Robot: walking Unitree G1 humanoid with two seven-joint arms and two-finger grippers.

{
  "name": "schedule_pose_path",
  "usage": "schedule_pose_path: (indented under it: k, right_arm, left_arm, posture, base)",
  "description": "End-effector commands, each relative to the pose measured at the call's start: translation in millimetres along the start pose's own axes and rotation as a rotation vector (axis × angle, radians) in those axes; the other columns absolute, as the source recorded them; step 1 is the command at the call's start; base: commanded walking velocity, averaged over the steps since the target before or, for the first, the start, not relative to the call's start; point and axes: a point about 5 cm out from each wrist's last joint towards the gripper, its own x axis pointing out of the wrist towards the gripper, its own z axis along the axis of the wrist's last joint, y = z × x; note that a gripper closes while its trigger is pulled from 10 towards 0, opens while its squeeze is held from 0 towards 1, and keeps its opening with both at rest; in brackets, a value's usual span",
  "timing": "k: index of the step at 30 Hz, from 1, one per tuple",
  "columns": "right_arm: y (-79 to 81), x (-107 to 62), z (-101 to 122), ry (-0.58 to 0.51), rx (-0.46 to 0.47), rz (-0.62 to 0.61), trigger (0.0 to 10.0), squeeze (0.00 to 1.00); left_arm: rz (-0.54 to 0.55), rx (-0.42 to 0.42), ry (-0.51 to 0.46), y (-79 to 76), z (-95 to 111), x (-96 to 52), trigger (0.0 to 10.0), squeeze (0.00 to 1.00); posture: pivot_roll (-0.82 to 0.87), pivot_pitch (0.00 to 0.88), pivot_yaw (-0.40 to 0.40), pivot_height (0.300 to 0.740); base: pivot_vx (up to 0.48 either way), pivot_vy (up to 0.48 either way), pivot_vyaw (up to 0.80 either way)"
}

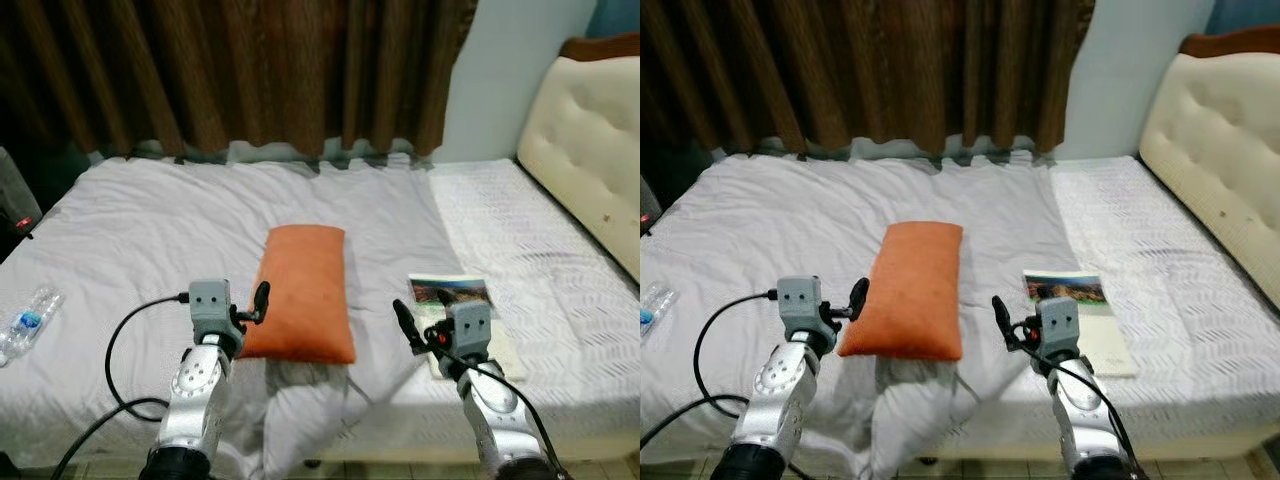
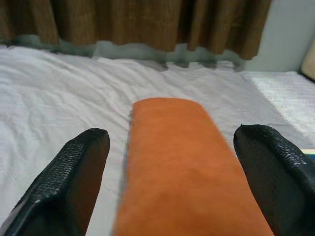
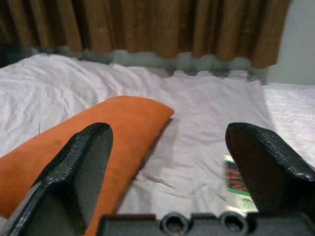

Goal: Clean up the room

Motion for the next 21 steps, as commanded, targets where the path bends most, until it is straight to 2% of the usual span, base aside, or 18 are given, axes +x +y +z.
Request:
schedule_pose_path:
  k: [1,17,18,20,21]
  right_arm:
    - [5.4,3.2,2,-0.001,0.005,0.027,10.0,0.00]
    - [8.7,13.3,8,0.010,0.045,0.024,10.0,0.00]
    - [11.7,20.0,10,0.031,0.120,0.039,10.0,0.00]
    - [14.6,22.8,10,0.049,0.148,0.057,10.0,0.00]
    - [17.3,32.7,10,0.113,0.225,0.069,10.0,0.00]
  left_arm:
    - [-0.001,0.004,0.005,0.6,2,3.0,10.0,0.00]
    - [0.041,0.026,0.002,19.4,11,10.5,10.0,0.00]
    - [0.041,0.032,0.006,22.3,12,11.5,10.0,0.00]
    - [0.041,0.032,0.006,23.7,13,11.6,10.0,0.00]
    - [0.039,0.002,0.024,29.0,13,15.4,10.0,0.00]
  posture:
    - [-0.01,0.000,-0.010,0.740]
    - [-0.01,0.000,0.005,0.740]
    - [-0.01,0.005,0.008,0.740]
    - [-0.01,0.015,0.011,0.740]
    - [-0.01,0.041,0.011,0.740]
  base:
    - [0.472,0.000,0.00]
    - [0.472,0.000,0.00]
    - [0.472,0.000,0.00]
    - [0.472,0.000,0.00]
    - [0.472,0.000,0.00]
